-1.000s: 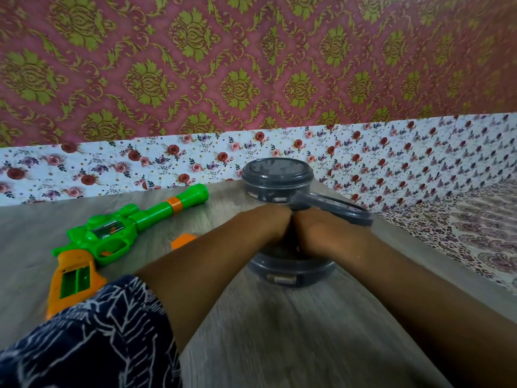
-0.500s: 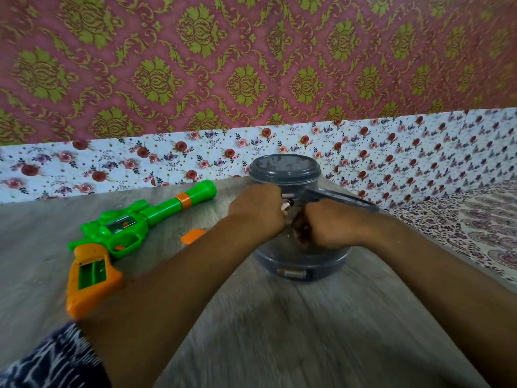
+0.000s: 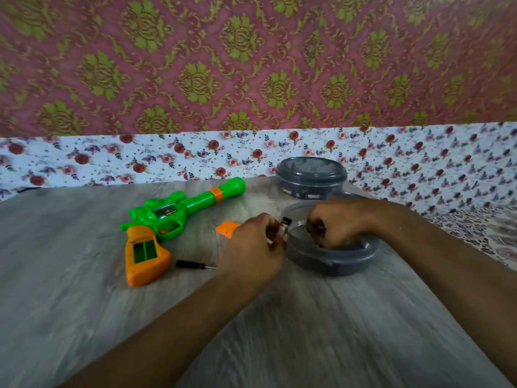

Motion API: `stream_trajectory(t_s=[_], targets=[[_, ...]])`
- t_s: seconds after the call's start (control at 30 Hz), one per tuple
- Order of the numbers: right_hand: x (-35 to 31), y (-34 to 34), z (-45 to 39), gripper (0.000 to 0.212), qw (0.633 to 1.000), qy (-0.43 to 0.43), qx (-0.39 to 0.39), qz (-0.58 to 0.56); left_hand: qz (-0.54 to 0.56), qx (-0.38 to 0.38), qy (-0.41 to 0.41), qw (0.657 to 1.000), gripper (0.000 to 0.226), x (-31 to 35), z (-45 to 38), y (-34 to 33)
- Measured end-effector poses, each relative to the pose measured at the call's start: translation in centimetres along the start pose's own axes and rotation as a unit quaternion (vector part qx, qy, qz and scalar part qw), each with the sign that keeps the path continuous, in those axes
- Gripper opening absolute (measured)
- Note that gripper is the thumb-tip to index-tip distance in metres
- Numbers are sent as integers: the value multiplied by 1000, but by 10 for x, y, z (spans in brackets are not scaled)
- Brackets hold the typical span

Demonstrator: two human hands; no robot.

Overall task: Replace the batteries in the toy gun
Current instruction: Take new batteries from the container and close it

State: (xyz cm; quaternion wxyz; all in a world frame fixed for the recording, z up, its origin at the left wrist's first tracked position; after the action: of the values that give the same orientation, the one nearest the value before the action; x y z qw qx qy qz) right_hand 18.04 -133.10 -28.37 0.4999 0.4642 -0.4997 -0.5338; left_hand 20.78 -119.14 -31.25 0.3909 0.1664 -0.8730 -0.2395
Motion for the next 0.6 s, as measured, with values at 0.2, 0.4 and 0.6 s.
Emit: stream_trajectory(t_s=[0.2,0.4,0.6], targets=[[2,-13,-2,19,998,-39,-5,-39,-77,-45,-74,993,13,-13,4,25],[2,0,-3,26,987,-47,86,-129,-42,-3,-40,998,5,-34,8,53],[-43,63,25,21,897,1,286,-338,-12,64,-19,998,8,-40,1,75]])
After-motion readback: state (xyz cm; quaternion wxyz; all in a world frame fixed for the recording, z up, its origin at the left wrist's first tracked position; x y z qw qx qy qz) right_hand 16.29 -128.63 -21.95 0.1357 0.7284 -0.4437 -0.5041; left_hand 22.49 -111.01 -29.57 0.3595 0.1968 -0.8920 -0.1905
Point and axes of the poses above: each hand's wrist, its own z-axis away from the middle knuckle, its own y-axis out of the back of the hand, x = y × z, the point moved 6 cm from there along -z, towards the middle knuckle, and after that the axes turned 11 degrees about x, right-handed, at the moved point
